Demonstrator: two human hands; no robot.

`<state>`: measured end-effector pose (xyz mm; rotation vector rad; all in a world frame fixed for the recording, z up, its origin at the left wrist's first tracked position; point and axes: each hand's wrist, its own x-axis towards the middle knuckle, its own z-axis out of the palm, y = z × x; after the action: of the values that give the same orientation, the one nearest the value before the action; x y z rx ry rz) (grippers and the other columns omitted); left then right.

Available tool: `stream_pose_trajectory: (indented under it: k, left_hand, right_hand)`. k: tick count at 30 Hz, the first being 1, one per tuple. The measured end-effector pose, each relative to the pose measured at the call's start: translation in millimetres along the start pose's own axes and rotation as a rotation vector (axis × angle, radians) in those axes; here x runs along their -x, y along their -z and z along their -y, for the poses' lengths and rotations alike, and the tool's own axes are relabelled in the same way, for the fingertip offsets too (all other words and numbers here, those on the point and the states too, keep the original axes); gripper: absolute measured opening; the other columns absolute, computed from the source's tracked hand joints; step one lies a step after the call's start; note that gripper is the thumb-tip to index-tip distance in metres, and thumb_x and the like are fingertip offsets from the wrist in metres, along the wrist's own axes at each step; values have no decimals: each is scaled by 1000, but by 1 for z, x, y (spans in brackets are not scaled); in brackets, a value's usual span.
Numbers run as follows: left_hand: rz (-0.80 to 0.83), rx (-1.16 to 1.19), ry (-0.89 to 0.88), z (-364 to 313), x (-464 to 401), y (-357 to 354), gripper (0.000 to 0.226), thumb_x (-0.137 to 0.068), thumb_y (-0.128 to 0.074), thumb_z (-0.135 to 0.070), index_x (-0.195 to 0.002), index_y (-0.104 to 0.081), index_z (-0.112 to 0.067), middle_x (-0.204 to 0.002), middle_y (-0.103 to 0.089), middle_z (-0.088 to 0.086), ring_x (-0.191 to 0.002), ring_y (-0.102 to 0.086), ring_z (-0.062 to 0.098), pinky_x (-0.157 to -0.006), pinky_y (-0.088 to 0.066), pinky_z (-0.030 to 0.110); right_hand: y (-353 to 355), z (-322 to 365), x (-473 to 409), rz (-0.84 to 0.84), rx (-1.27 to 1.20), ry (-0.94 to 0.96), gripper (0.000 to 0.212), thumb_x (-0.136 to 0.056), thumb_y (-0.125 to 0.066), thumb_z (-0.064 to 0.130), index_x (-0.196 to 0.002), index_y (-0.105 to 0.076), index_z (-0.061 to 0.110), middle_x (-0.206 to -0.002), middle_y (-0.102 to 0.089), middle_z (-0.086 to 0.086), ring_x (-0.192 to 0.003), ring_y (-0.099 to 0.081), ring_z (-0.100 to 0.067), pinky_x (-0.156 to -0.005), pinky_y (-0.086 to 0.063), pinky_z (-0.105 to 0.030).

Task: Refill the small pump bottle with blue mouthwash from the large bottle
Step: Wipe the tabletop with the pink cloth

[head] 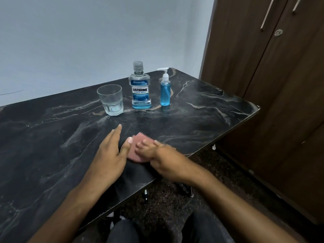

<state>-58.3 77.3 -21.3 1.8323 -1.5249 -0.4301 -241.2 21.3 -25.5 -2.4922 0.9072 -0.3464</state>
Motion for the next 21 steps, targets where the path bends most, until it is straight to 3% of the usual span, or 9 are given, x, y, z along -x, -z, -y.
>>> stream_pose_trajectory:
  k: [3, 6, 8, 10, 12, 14, 16, 18, 21]
  left_hand:
    - [-31, -29, -19, -6, -2, -1, 66, -102, -44, -44, -159, -27, -18, -166, -27, 6, -155, -16, 14, -115, -8, 20]
    - [-25, -31, -18, -5, 0, 3, 66, -101, -42, -46, -160, -26, -17, -166, -28, 6, -155, -15, 15, -116, -9, 23]
    - [-16, -34, 0, -3, 1, 4, 67, -102, -41, -46, -160, -25, -18, -166, -27, 6, -155, -15, 16, -119, -11, 27]
    - [0, -28, 32, 0, 3, 5, 67, -102, -41, -47, -160, -24, -19, -166, -28, 5, -155, -17, 16, -119, -14, 29]
    - [15, -8, 66, 0, 5, 5, 68, -101, -41, -50, -160, -24, -20, -165, -30, 2, -152, -24, 16, -117, -19, 29]
    - [2, -6, 75, 0, 6, 4, 67, -102, -42, -48, -159, -26, -18, -164, -32, 2, -151, -27, 17, -118, -21, 30]
    - [-38, -14, 61, 0, 4, 5, 64, -103, -43, -42, -158, -29, -13, -163, -33, 7, -151, -28, 20, -120, -20, 32]
    - [-92, 2, 55, -1, 3, 9, 61, -104, -44, -38, -156, -33, -9, -162, -34, 13, -151, -28, 24, -123, -21, 36]
    - [-132, -23, 47, 3, 3, 17, 60, -104, -43, -39, -155, -35, -10, -162, -35, 12, -153, -24, 21, -123, -19, 35]
  right_hand:
    - [26, -16, 22, 143, -105, 50, 49, -97, -46, -9, -141, -57, 11, -154, -46, 0, -147, -31, -5, -120, -6, -9]
    - [67, -64, 26, 5, -73, -179, 45, -97, -50, -6, -136, -61, 13, -149, -51, 2, -145, -37, -6, -108, -6, 4]
    - [83, -93, 16, -150, -15, -346, 47, -97, -48, -4, -138, -60, 14, -151, -49, 1, -146, -38, -12, -116, -10, -5]
    - [84, -108, -3, -255, 32, -501, 47, -98, -42, -1, -141, -58, 10, -156, -46, -7, -148, -36, -20, -122, -18, -24]
    - [75, -95, -23, -330, 18, -563, 34, -99, -41, 3, -122, -66, 5, -142, -57, -15, -135, -49, -31, -107, -35, -33]
    - [53, -57, -39, -293, -39, -465, 26, -98, -44, 3, -98, -70, 9, -119, -65, -15, -119, -58, -33, -87, -41, -30]
    - [21, -10, -48, -152, -87, -254, 29, -96, -46, 1, -111, -71, 4, -125, -66, -16, -119, -59, -33, -97, -42, -29]
    - [-6, 31, -44, 21, -68, -39, 39, -94, -48, -1, -128, -67, 7, -141, -60, -14, -128, -56, -33, -112, -39, -37]
    - [-6, 27, -36, 175, -68, 148, 45, -96, -49, -3, -137, -62, 11, -152, -51, -7, -143, -44, -21, -123, -25, -30]
